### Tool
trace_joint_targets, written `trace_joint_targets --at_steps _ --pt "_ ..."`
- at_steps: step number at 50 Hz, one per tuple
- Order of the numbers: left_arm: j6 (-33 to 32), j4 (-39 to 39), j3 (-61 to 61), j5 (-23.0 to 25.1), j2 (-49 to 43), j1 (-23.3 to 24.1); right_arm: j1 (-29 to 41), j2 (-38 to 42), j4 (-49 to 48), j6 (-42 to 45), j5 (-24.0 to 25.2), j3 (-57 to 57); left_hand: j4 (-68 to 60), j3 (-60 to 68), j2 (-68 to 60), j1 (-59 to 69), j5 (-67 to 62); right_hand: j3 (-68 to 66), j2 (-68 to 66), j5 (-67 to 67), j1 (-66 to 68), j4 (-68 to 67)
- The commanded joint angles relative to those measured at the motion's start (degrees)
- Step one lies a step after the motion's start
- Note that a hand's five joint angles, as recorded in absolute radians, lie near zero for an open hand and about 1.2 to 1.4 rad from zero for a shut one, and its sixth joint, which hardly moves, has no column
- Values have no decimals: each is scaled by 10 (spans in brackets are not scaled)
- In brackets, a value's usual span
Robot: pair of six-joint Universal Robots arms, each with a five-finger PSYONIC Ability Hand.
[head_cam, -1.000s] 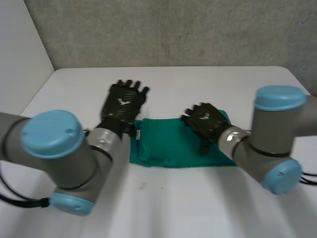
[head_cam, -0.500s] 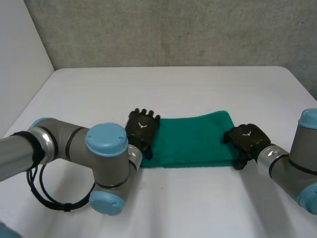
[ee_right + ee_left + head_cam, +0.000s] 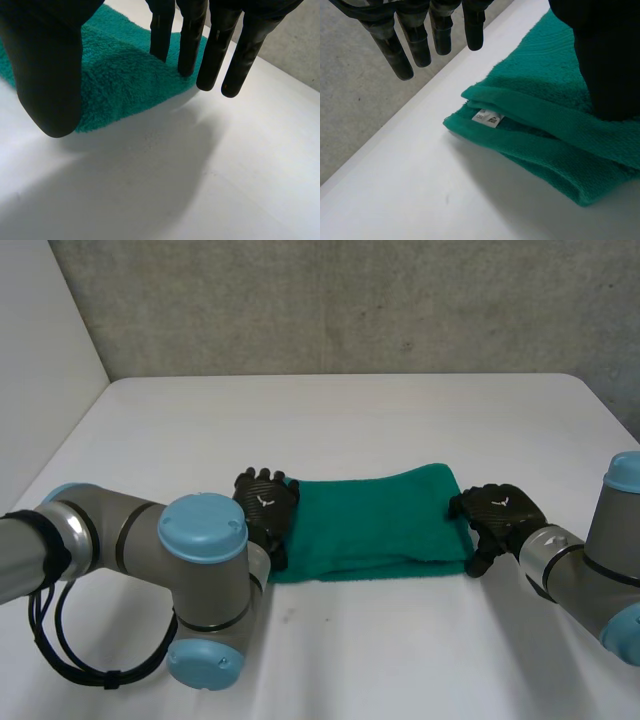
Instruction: Fold the towel.
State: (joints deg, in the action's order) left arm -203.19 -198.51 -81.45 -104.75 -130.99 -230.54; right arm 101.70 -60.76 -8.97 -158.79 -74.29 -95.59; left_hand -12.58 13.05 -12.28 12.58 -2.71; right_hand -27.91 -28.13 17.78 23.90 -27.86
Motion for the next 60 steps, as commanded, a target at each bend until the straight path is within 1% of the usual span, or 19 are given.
trace_joint_targets --at_steps 1,3,10,15,18,19,21,22,30,31,33,34,35,37,41,43,48,56,60 --pt "0 2 -3 -12 7 -2 0 3 -9 -53 1 0 -17 12 -20 17 -15 -335 -332 336 375 -335" --pt "0 3 -8 -14 11 -3 0 2 -12 -61 -1 1 -13 9 -16 13 -12 -520 -518 521 560 -521" --pt "3 3 -40 -14 47 0 1 0 -17 -52 -14 9 -8 4 -11 8 -7 -521 -519 522 561 -521" --pt "8 3 -61 -14 76 -1 24 -3 2 -12 -39 69 -8 4 -11 8 -7 -521 -519 522 561 -521" --pt "9 3 -83 -14 110 -3 98 -1 33 -2 -35 124 -5 0 -8 5 -4 -521 -519 522 561 -521" --pt "9 2 -93 -14 126 -6 144 3 49 -1 -34 162 -5 0 -8 5 -4 -521 -519 522 561 -521" --pt "9 1 -105 -15 140 -9 166 5 56 -1 -34 182 -5 0 -8 5 -4 -521 -519 522 561 -521" --pt "10 1 -113 -15 150 -13 237 37 75 1 -24 242 -5 0 -8 5 -4 -521 -519 522 561 -521" --pt "10 1 -138 -13 173 -60 316 160 95 13 33 323 2 -6 -1 -2 3 -521 -519 522 561 -521" --pt "10 0 -137 -12 173 -60 317 168 97 14 29 330 2 -6 -1 -2 3 -488 -486 489 528 -489" --pt "10 -1 -136 -10 173 -60 314 180 102 15 12 341 2 -6 -1 -2 3 -254 -252 255 294 -254" --pt "10 -3 -132 -8 173 -60 312 181 105 14 -15 352 3 -8 0 -3 5 6 8 -4 34 5" --pt "11 -4 -130 -7 173 -60 310 181 105 14 -32 356 5 -10 2 -5 6 105 107 -104 -65 104" --pt "12 -5 -124 -5 172 -60 310 173 108 7 -78 355 7 -12 4 -7 8 178 180 -177 -138 177" --pt "39 -9 -86 3 164 -54 300 138 104 -20 -108 341 0 -5 -3 0 1 179 181 -178 -139 179" --pt "53 -9 -72 8 159 -51 268 95 103 -66 -100 311 -5 0 -8 5 -4 179 181 -178 -139 179" --pt "77 -7 -31 17 139 -28 225 39 94 -108 -95 258 -7 2 -10 7 -5 179 181 -178 -139 179" --pt "79 -3 -35 16 136 -12 170 35 96 -117 -100 209 -7 2 -10 7 -5 114 117 -113 -74 114" --pt "80 -3 -46 16 137 -11 139 35 91 -111 -99 164 -7 2 -10 7 -5 2 4 -1 38 1"
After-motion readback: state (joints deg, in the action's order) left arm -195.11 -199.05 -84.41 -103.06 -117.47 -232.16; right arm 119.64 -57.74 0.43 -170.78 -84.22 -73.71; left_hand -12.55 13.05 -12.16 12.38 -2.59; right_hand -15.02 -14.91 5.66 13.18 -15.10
